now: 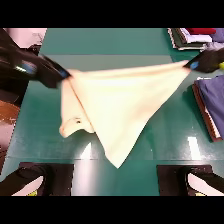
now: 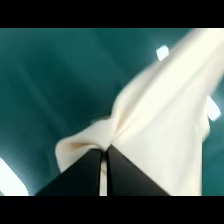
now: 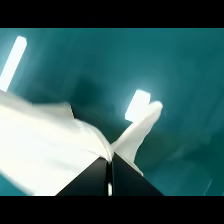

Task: Fold the shirts.

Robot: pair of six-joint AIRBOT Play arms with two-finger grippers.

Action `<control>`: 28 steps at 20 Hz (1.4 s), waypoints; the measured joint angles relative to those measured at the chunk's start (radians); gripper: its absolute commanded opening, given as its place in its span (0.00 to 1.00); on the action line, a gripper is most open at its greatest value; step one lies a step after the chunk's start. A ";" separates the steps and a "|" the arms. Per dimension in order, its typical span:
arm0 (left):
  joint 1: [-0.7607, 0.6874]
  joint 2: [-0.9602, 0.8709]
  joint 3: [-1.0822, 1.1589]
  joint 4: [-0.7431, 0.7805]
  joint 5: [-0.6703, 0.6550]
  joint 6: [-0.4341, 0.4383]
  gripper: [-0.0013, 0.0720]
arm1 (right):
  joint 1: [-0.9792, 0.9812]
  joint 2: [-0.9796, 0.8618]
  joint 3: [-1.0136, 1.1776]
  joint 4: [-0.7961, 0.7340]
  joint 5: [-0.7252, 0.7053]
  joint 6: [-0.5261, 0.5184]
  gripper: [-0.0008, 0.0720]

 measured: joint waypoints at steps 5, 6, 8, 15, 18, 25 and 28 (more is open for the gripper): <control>-0.117 -0.139 -0.330 -0.013 0.115 0.024 0.06 | 0.061 -0.113 -0.206 -0.056 -0.010 0.010 0.03; -0.133 -0.156 -0.380 -0.017 0.154 0.031 0.06 | 0.065 -0.125 -0.241 -0.063 -0.021 0.011 0.03; -0.153 -0.183 -0.449 -0.014 0.208 0.033 0.35 | 0.068 -0.135 -0.296 -0.066 -0.042 0.012 0.03; -0.138 -0.193 -0.462 -0.011 0.199 0.021 0.67 | 0.068 -0.141 -0.332 -0.074 -0.076 0.013 0.03; -0.022 -0.119 -0.409 0.002 0.172 0.014 0.67 | 0.068 -0.142 -0.307 -0.075 -0.075 0.013 0.03; 0.286 -0.029 -0.503 0.050 0.206 -0.037 0.78 | 0.068 -0.142 -0.266 -0.075 -0.094 0.013 0.03; 0.328 -0.065 -0.601 0.005 0.301 -0.043 0.78 | 0.068 -0.142 -0.262 -0.075 -0.099 0.013 0.03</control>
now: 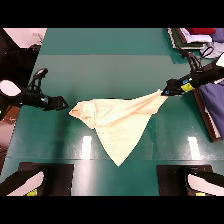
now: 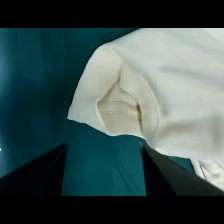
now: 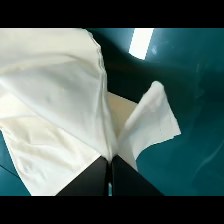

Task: Fold the shirts.

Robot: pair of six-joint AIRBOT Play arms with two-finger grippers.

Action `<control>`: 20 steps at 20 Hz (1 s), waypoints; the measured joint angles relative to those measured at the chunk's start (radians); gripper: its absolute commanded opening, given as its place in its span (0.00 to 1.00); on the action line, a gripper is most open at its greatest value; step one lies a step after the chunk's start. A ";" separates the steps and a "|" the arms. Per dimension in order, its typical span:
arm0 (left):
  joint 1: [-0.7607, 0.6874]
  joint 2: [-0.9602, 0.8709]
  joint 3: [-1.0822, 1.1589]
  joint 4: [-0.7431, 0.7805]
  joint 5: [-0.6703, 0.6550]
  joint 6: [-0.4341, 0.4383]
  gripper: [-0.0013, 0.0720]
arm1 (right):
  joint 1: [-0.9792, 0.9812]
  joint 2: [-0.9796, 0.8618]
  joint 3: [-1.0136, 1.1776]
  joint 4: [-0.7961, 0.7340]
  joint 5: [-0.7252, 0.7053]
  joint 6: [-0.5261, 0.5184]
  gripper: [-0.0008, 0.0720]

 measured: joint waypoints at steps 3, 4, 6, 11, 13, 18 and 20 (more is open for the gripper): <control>0.016 -0.075 -0.048 -0.043 0.071 -0.003 0.78 | 0.000 0.000 0.002 0.000 -0.003 0.000 0.03; 0.016 -0.102 -0.057 -0.060 0.086 -0.003 0.78 | 0.000 0.000 0.002 0.000 -0.004 0.000 0.03; -0.001 -0.142 -0.067 -0.085 0.114 0.000 0.78 | 0.000 0.000 0.002 0.000 -0.005 0.000 0.03; -0.035 -0.181 -0.066 -0.111 0.166 0.019 0.05 | 0.000 0.000 0.002 0.000 -0.006 0.000 0.03; -0.039 -0.175 -0.041 -0.109 0.170 0.019 0.05 | 0.000 0.001 0.006 -0.001 -0.006 -0.001 0.03; -0.043 -0.038 0.167 -0.032 0.177 0.016 0.05 | -0.056 0.003 0.145 -0.005 0.028 -0.013 0.03; -0.043 0.042 0.296 0.040 0.179 0.015 0.06 | -0.094 0.003 0.257 -0.005 0.052 -0.016 0.03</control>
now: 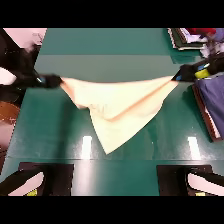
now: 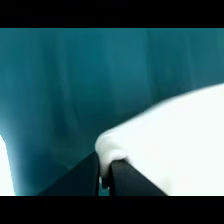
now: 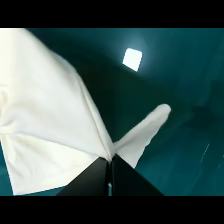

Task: Fold the shirts.

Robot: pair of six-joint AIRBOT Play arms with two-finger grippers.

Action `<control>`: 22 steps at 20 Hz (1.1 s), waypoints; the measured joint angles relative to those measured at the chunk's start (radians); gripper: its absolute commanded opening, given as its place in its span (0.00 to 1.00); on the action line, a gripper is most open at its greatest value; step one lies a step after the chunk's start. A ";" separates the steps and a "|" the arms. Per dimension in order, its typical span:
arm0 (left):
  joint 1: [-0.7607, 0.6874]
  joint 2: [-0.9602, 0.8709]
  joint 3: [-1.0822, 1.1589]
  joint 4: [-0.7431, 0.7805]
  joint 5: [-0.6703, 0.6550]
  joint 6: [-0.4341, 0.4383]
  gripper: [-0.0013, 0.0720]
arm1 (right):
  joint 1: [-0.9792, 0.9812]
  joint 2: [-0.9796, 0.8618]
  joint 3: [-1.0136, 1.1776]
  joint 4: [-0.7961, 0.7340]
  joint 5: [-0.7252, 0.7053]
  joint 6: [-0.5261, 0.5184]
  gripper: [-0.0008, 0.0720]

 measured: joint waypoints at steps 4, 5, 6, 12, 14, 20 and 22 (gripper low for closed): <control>0.000 0.144 0.256 0.115 0.000 0.000 0.06 | -0.072 0.001 0.265 0.001 0.048 -0.002 0.03; 0.000 0.174 0.315 0.129 -0.003 0.000 0.05 | -0.087 0.003 0.332 0.002 0.058 -0.002 0.03; 0.000 0.201 0.368 0.139 -0.003 0.000 0.06 | -0.101 0.013 0.383 0.003 0.061 -0.002 0.03; -0.001 0.291 0.655 0.159 -0.030 -0.001 0.05 | -0.201 0.222 0.407 0.008 -0.063 -0.014 0.03; -0.001 0.300 0.753 0.150 -0.055 -0.001 0.05 | -0.246 0.293 0.406 0.008 -0.111 -0.024 0.03; 0.000 0.298 0.864 0.102 -0.183 -0.022 0.05 | -0.333 0.354 0.475 0.000 -0.142 -0.037 0.03; -0.001 0.278 0.802 0.088 -0.265 -0.045 0.05 | -0.336 0.325 0.438 0.001 -0.128 -0.037 0.03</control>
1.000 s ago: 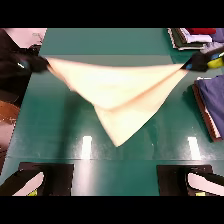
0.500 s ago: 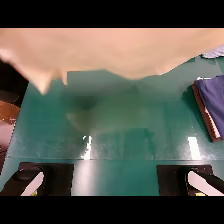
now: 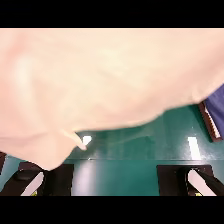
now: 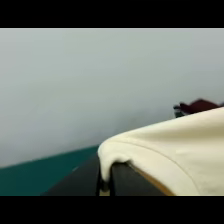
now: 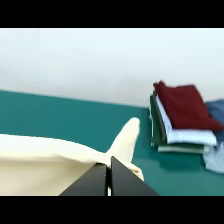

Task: Fold the shirts.

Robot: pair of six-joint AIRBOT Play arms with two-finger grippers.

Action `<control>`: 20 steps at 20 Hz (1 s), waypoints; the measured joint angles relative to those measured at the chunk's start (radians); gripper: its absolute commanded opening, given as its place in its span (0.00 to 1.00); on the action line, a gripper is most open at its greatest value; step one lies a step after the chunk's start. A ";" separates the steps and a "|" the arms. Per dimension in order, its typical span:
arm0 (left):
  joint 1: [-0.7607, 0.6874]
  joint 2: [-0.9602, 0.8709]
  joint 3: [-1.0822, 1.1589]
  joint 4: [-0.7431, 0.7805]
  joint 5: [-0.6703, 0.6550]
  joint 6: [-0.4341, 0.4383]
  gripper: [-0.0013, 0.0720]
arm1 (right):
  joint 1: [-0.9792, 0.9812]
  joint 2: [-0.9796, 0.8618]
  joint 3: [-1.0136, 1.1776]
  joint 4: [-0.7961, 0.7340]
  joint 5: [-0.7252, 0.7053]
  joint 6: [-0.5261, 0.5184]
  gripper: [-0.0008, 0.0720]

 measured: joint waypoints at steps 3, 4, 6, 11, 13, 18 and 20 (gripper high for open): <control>0.000 -0.054 -0.175 -0.009 -0.101 -0.020 0.05 | 0.036 -0.093 -0.082 -0.001 0.052 -0.003 0.03; 0.000 -0.078 -0.253 -0.011 -0.120 -0.024 0.05 | 0.059 -0.143 -0.114 -0.003 0.068 -0.007 0.03; 0.000 -0.137 -0.406 -0.014 -0.128 -0.024 0.06 | 0.114 -0.249 -0.176 -0.023 0.091 -0.011 0.03; 0.000 -0.369 -0.655 -0.008 0.060 0.033 0.05 | 0.232 -0.552 -0.260 -0.049 0.031 -0.016 0.03; 0.000 -0.474 -0.690 -0.011 0.197 0.049 0.06 | 0.259 -0.657 -0.252 -0.051 -0.034 -0.017 0.03; 0.000 -0.674 -0.721 -0.014 0.464 0.061 0.57 | 0.292 -0.858 -0.146 -0.047 -0.142 -0.017 0.09; 0.002 -0.711 -0.721 -0.013 0.514 0.045 0.66 | 0.294 -0.909 -0.099 -0.028 -0.157 -0.016 0.56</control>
